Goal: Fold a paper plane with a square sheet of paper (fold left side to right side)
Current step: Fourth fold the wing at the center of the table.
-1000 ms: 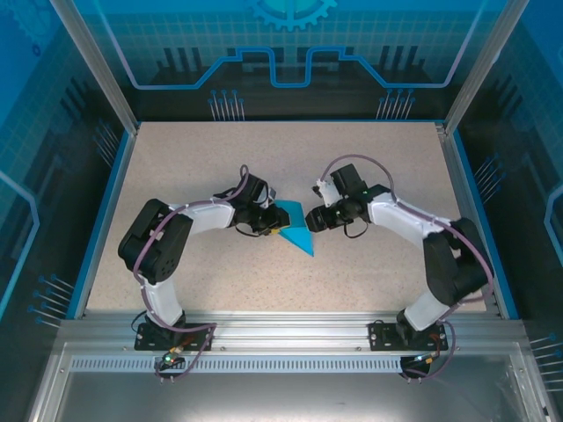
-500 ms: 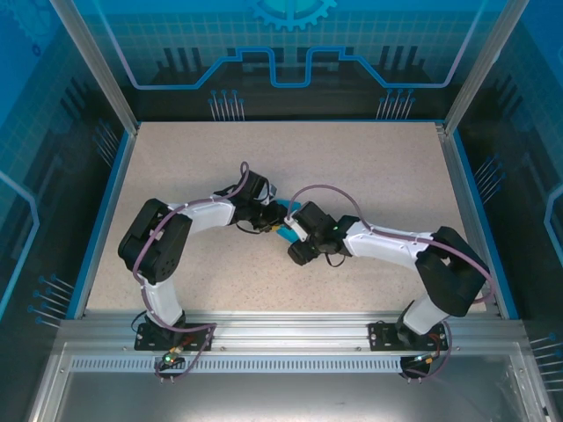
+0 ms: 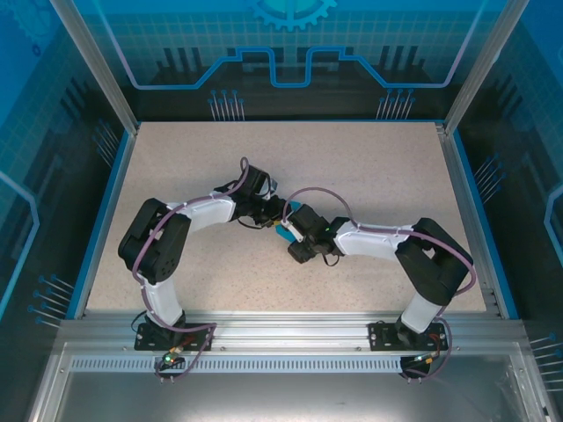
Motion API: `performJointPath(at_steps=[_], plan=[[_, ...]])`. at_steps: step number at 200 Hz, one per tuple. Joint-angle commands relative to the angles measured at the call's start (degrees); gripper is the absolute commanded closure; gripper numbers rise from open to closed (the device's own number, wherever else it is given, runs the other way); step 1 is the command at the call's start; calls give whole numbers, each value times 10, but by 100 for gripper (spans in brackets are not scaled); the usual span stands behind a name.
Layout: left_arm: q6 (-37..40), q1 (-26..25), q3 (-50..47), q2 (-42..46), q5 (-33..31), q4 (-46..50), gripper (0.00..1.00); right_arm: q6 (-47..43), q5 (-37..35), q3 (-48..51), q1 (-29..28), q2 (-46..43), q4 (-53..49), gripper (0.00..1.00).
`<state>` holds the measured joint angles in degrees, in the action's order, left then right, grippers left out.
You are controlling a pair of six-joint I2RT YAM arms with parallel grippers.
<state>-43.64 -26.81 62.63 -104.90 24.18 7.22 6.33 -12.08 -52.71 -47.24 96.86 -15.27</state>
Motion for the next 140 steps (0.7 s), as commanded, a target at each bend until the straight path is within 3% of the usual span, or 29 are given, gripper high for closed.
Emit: performJointPath(at_steps=[1, 72, 140], plan=[[-9, -2, 19, -4, -5, 18, 69, -5, -17, -5, -7, 9, 21, 48], [-3, 3, 17, 5, -12, 30, 68, 3, -18, 1, 4, 17, 27, 67], [11, 32, -6, 39, -10, 41, 55, 5, 0, 8, 13, 18, 32, 84]])
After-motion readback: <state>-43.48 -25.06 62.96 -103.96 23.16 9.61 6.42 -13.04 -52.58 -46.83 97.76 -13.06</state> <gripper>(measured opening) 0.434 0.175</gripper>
